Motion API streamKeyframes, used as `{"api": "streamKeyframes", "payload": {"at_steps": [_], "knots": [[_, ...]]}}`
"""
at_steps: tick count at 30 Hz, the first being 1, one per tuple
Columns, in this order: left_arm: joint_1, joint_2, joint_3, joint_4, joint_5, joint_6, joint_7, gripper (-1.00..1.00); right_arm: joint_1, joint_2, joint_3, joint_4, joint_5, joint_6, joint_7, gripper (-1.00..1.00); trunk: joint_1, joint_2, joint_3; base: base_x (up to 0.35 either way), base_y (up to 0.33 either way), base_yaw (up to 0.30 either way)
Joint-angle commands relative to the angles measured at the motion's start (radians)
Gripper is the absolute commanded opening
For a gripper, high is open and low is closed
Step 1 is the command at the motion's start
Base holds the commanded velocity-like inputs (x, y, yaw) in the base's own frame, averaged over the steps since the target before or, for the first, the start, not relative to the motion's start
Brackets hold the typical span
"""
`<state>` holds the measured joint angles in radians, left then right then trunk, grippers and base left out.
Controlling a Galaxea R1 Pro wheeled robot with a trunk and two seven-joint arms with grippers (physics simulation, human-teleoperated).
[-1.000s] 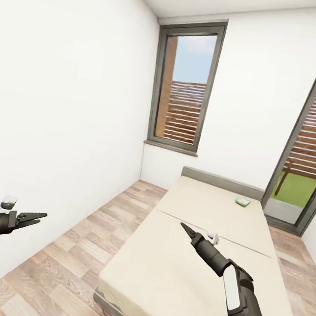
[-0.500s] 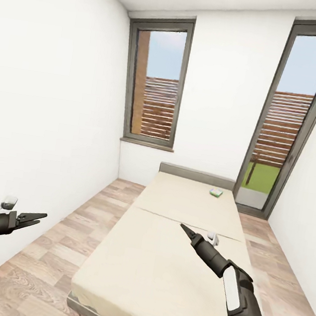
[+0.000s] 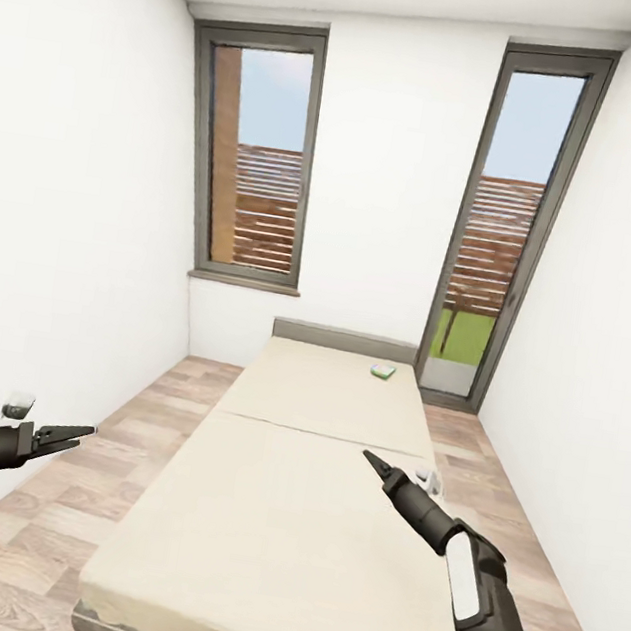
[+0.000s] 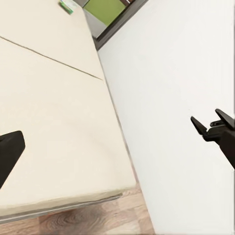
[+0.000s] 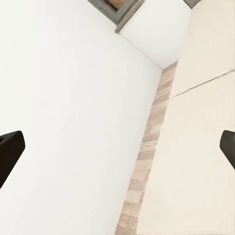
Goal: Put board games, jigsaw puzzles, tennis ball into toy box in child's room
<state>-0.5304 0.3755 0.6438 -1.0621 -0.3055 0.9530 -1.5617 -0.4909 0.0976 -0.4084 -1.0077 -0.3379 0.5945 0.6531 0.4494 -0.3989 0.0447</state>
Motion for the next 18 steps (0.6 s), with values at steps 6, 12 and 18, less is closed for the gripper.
{"api": "streamKeyframes", "payload": {"at_steps": [6, 12, 18], "knots": [[0.000, -0.006, 0.002, -0.001, -0.010, 0.010, -0.009, 1.00, -0.002, -0.003, -0.012, -0.010, 0.000, 0.021, -0.070, 1.00, 0.001, -0.001, -0.001, 0.000, -0.125, -0.275], [-0.004, -0.015, -0.001, -0.008, -0.004, 0.014, -0.009, 1.00, -0.002, -0.036, -0.037, -0.005, -0.004, 0.024, -0.113, 1.00, 0.001, -0.001, -0.001, 0.000, -0.100, -0.253], [-0.009, -0.032, -0.010, -0.014, 0.013, 0.017, -0.009, 1.00, -0.002, -0.051, -0.054, -0.006, -0.005, 0.026, -0.123, 1.00, 0.001, -0.001, -0.001, 0.000, -0.027, -0.096]]}}
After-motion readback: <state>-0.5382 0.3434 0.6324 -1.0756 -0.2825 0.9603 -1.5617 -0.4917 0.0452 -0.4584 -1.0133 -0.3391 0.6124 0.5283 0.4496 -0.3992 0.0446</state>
